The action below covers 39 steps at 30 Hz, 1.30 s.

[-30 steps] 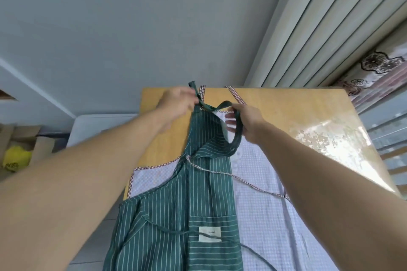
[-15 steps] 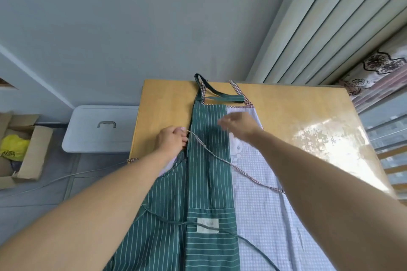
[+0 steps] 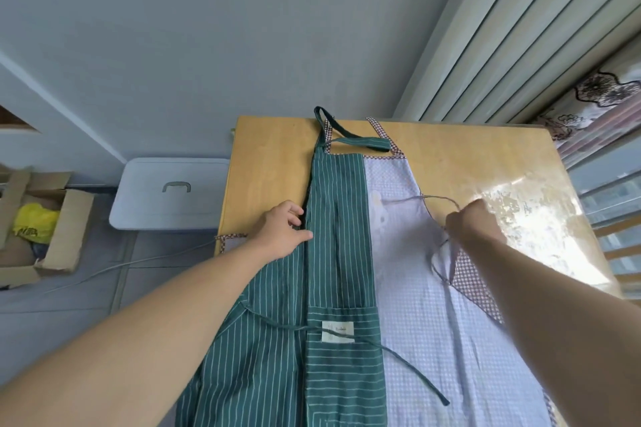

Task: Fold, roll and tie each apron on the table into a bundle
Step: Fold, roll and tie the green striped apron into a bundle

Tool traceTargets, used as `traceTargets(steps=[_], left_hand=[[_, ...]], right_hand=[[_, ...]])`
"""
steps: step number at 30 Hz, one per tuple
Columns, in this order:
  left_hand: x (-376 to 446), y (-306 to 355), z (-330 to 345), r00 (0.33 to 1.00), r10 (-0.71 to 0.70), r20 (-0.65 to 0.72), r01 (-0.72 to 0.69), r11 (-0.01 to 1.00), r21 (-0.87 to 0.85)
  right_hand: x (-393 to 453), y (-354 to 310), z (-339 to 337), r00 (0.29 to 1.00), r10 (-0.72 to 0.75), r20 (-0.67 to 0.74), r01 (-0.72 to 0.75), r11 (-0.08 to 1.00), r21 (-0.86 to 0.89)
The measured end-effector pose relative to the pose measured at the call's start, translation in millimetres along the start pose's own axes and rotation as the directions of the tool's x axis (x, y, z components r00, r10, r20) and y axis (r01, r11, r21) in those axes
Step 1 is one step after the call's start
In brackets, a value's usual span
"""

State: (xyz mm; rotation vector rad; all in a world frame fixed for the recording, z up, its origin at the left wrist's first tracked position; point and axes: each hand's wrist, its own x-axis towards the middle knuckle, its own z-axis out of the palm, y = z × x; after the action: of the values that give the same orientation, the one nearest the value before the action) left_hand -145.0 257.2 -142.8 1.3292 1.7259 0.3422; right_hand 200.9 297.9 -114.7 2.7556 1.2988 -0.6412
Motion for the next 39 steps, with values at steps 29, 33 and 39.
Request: traceTargets(steps=[29,33,39], left_hand=[[-153,-111,-90,0.81,-0.58,0.083,0.362,0.385,-0.849],[-168,-149,-132,0.766,-0.577,0.284,0.496,0.249,-0.832],[-207,-157,-77,0.906,-0.35,0.237,0.419,0.818,-0.394]], right_hand=[[-340,-111,29,0.556,-0.755,0.348,0.506,0.64,0.578],[-327,-36,55,0.787,-0.559,0.259,0.431,0.8,0.418],[-361,101,120,0.992,-0.093,0.086,0.083,0.99,0.113]])
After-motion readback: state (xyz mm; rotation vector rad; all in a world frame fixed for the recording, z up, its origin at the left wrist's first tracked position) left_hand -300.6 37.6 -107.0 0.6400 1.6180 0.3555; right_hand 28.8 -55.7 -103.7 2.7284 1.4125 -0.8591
